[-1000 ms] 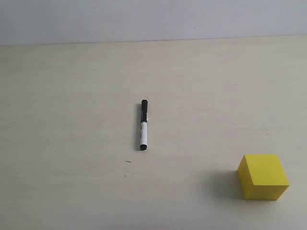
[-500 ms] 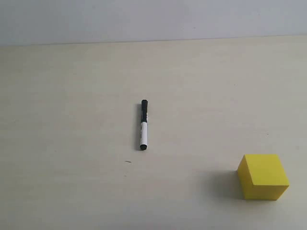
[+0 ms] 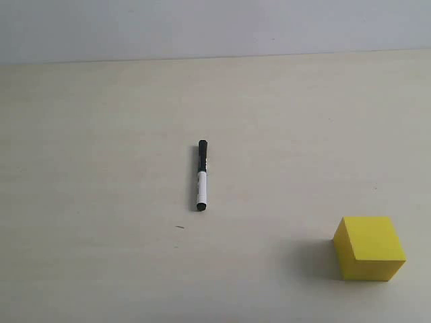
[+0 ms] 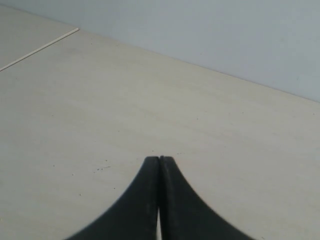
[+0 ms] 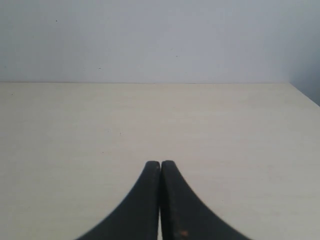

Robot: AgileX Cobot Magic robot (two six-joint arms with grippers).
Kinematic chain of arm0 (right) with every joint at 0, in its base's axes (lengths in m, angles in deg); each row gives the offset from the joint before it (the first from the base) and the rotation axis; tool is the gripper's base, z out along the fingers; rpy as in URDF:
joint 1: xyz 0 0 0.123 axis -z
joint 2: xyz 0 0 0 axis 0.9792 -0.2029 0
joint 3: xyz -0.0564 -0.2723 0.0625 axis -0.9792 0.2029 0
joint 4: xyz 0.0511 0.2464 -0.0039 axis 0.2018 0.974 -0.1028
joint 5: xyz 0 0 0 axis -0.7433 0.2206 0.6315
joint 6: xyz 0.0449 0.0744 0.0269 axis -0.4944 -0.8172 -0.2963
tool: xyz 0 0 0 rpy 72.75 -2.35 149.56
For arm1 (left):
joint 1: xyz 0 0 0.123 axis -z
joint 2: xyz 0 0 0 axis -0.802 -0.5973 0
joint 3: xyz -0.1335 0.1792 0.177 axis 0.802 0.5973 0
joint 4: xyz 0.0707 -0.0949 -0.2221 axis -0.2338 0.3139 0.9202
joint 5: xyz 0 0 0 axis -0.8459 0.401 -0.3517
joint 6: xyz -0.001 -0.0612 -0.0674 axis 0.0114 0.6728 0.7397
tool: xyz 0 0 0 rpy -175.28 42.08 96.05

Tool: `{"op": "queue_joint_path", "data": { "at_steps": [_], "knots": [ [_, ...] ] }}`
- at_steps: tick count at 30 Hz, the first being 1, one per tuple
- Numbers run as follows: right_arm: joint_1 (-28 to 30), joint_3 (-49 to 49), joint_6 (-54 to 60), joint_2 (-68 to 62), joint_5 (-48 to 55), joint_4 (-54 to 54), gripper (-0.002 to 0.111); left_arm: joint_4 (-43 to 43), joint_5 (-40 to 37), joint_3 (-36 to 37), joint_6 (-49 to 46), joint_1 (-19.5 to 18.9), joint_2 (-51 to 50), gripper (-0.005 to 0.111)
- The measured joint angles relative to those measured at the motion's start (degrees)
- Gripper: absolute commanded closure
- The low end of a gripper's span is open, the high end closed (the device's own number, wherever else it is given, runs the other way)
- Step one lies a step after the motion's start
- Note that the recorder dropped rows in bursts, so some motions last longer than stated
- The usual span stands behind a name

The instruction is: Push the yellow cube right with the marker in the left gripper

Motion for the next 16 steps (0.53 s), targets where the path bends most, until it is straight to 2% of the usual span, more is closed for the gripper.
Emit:
{"op": "queue_joint_path", "data": {
  "at_steps": [16],
  "knots": [
    [0.0, 0.0, 0.0, 0.0, 0.0, 0.0, 0.108, 0.0, 0.0, 0.0, 0.0, 0.0, 0.0, 0.107]
  ]
}}
